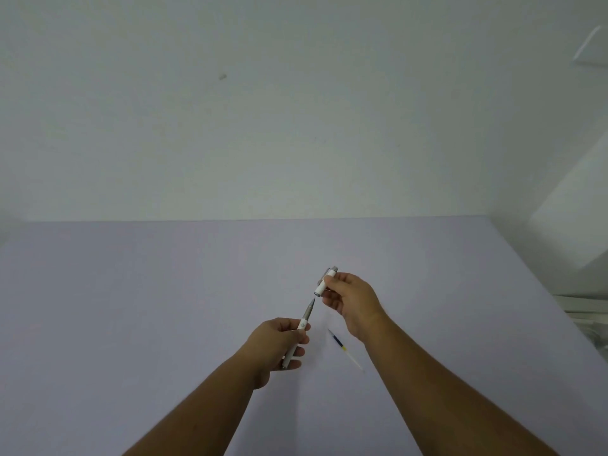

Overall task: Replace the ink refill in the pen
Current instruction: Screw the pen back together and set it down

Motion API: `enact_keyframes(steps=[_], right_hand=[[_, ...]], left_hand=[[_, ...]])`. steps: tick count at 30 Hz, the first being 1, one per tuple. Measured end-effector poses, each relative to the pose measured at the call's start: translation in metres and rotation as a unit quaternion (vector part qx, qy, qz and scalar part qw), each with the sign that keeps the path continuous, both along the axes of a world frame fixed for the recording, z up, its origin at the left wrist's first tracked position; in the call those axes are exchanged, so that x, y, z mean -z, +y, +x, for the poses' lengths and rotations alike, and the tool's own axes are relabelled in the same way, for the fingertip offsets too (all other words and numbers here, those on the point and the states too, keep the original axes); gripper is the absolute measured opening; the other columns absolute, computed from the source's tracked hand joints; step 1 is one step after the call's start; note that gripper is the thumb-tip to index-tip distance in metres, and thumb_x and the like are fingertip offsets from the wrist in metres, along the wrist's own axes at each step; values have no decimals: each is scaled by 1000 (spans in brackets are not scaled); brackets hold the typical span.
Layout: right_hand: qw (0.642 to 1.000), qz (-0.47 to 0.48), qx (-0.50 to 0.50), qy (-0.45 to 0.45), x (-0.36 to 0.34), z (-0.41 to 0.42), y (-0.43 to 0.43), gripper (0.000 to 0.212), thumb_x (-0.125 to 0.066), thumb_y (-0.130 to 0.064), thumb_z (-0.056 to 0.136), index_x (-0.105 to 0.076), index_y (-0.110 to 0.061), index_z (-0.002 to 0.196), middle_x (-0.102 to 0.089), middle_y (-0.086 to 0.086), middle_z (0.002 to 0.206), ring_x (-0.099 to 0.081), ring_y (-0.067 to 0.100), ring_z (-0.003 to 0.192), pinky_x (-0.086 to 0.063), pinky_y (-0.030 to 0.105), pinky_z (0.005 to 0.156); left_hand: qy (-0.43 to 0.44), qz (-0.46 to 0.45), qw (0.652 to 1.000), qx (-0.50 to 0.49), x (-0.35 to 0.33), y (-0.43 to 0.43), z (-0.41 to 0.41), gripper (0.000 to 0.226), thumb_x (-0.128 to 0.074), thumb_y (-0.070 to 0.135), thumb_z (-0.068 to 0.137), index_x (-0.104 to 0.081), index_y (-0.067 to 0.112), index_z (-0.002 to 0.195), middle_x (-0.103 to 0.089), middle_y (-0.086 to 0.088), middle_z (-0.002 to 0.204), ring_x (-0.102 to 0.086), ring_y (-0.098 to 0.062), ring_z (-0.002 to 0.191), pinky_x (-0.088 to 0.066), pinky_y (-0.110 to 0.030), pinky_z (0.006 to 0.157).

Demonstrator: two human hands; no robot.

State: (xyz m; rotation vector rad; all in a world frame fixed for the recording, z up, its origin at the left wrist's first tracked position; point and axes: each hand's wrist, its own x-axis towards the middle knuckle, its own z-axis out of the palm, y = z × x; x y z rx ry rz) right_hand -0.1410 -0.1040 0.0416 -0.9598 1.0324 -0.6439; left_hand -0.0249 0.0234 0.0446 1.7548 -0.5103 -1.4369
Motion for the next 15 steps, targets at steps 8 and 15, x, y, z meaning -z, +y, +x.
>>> enact_keyframes(steps=[8, 15], right_hand=[[999, -34, -17, 24, -2, -2, 11, 6, -61, -14, 88, -66, -10, 88, -72, 9, 85, -66, 18, 77, -53, 27, 67], [999, -39, -26, 22, -6, -6, 7, 7, -62, -13, 88, -67, -10, 83, -71, 7, 81, -65, 17, 74, -53, 27, 67]], left_hand=[[-2, -11, 1000, -4, -4, 0, -3, 16, -54, 13, 93, -69, 15, 95, -68, -8, 92, -62, -19, 79, -59, -32, 70], [1, -22, 1000, 10, -7, -1, -6, 15, -56, 15, 92, -70, 15, 96, -68, -7, 92, -63, -18, 78, -60, -32, 69]])
